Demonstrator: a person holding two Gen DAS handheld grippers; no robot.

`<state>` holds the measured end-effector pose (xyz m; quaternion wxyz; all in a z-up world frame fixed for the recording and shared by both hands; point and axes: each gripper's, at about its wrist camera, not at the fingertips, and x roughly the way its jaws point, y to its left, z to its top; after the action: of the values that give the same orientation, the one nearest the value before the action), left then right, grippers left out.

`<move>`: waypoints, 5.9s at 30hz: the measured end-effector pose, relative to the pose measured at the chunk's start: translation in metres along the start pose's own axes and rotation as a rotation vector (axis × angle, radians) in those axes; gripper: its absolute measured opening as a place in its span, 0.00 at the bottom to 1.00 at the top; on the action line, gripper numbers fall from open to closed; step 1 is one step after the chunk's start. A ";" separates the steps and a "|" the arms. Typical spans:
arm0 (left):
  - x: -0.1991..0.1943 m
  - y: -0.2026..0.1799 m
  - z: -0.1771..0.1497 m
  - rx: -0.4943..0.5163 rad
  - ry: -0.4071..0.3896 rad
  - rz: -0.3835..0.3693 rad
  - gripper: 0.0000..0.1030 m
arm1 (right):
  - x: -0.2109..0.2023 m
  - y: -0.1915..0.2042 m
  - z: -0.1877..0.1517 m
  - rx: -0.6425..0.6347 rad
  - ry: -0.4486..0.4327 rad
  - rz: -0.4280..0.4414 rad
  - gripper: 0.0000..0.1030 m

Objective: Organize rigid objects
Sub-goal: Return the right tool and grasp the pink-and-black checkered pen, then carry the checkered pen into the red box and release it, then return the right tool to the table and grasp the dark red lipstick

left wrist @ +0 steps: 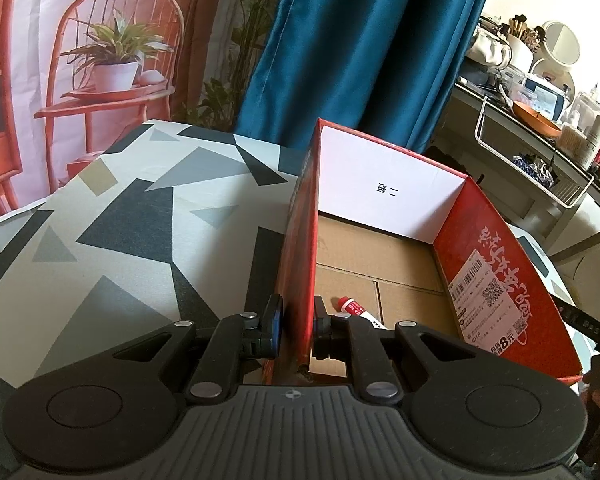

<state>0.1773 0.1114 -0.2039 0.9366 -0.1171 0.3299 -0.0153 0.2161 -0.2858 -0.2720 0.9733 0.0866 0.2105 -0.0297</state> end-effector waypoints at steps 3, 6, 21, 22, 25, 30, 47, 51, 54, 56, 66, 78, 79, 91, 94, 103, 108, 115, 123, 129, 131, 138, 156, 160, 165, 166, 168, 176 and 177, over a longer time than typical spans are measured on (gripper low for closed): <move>0.000 0.000 0.000 -0.002 -0.001 0.000 0.14 | 0.011 -0.002 -0.004 0.016 0.004 -0.013 0.83; 0.000 0.000 -0.001 -0.003 -0.004 -0.003 0.14 | 0.023 0.002 -0.008 0.004 0.006 -0.028 0.83; -0.001 0.001 -0.002 -0.010 -0.010 -0.005 0.15 | 0.013 0.018 -0.039 -0.103 0.088 -0.072 0.59; -0.001 0.001 -0.002 -0.010 -0.010 -0.005 0.15 | 0.014 0.019 -0.038 -0.113 0.088 -0.079 0.58; -0.001 0.001 -0.002 -0.010 -0.009 -0.004 0.15 | 0.019 0.018 -0.035 -0.108 0.112 -0.089 0.44; -0.001 0.000 -0.001 -0.010 -0.010 -0.003 0.15 | 0.032 0.015 -0.024 -0.069 0.156 -0.062 0.15; 0.000 0.003 -0.002 -0.014 -0.014 -0.012 0.15 | 0.061 0.036 -0.029 -0.111 0.203 -0.005 0.19; 0.000 0.002 -0.002 -0.015 -0.015 -0.012 0.15 | 0.061 0.044 -0.032 -0.162 0.193 -0.029 0.20; -0.001 0.003 -0.002 -0.017 -0.016 -0.014 0.15 | 0.059 0.048 -0.034 -0.179 0.189 -0.039 0.20; -0.001 0.003 -0.002 -0.017 -0.016 -0.015 0.15 | 0.059 0.047 -0.034 -0.180 0.190 -0.037 0.20; -0.001 0.002 -0.002 -0.022 -0.019 -0.015 0.15 | 0.055 0.047 -0.035 -0.185 0.192 -0.018 0.16; -0.001 0.002 -0.002 -0.026 -0.013 -0.009 0.15 | 0.030 0.034 -0.027 -0.041 0.182 0.065 0.14; 0.000 0.001 -0.002 -0.026 -0.013 -0.009 0.15 | 0.025 0.034 -0.024 -0.036 0.171 0.072 0.14; 0.000 0.002 -0.002 -0.022 -0.011 -0.014 0.15 | -0.024 0.068 0.051 0.012 0.038 0.218 0.14; 0.000 0.002 -0.001 -0.024 -0.012 -0.013 0.15 | -0.031 0.091 0.067 -0.034 0.032 0.277 0.14; 0.000 0.002 -0.001 -0.027 -0.013 -0.016 0.15 | -0.014 0.186 0.059 -0.215 0.209 0.405 0.14; 0.000 0.003 -0.002 -0.031 -0.015 -0.018 0.16 | -0.009 0.221 0.040 -0.276 0.289 0.417 0.14; 0.000 0.005 -0.003 -0.037 -0.016 -0.025 0.16 | -0.004 0.236 0.027 -0.296 0.342 0.417 0.14; 0.000 0.004 -0.003 -0.037 -0.016 -0.025 0.16 | 0.001 0.226 0.018 -0.268 0.397 0.425 0.15; 0.000 0.004 -0.003 -0.037 -0.017 -0.025 0.16 | -0.001 0.221 0.020 -0.245 0.386 0.417 0.17; 0.000 0.004 -0.003 -0.037 -0.018 -0.026 0.16 | -0.004 0.217 0.022 -0.232 0.366 0.417 0.18; 0.000 0.004 -0.002 -0.033 -0.014 -0.025 0.16 | -0.027 0.200 0.039 -0.205 0.181 0.388 0.22; -0.001 0.001 -0.003 -0.004 -0.025 -0.003 0.14 | -0.043 0.078 0.057 -0.034 -0.136 0.147 0.23; -0.002 -0.001 -0.003 0.008 -0.031 0.007 0.13 | -0.026 0.052 0.036 0.010 -0.090 0.101 0.23; -0.002 -0.003 -0.003 0.013 -0.036 0.018 0.13 | -0.003 0.040 0.008 0.013 -0.016 0.075 0.23; -0.003 -0.003 -0.003 0.013 -0.036 0.020 0.13 | 0.003 0.040 0.003 0.007 0.001 0.079 0.23; -0.003 -0.004 -0.003 0.018 -0.037 0.026 0.13 | 0.015 0.044 -0.004 -0.016 0.032 0.083 0.23; -0.005 -0.011 -0.005 0.056 -0.055 0.061 0.11 | 0.045 0.058 -0.023 -0.088 0.095 0.085 0.24; -0.005 -0.012 -0.005 0.062 -0.055 0.066 0.11 | 0.048 0.060 -0.024 -0.106 0.098 0.080 0.25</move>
<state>0.1710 0.0992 -0.2020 0.9484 -0.0773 0.3073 0.0086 0.2554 -0.2236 -0.3044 0.9655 0.0445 0.2554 0.0248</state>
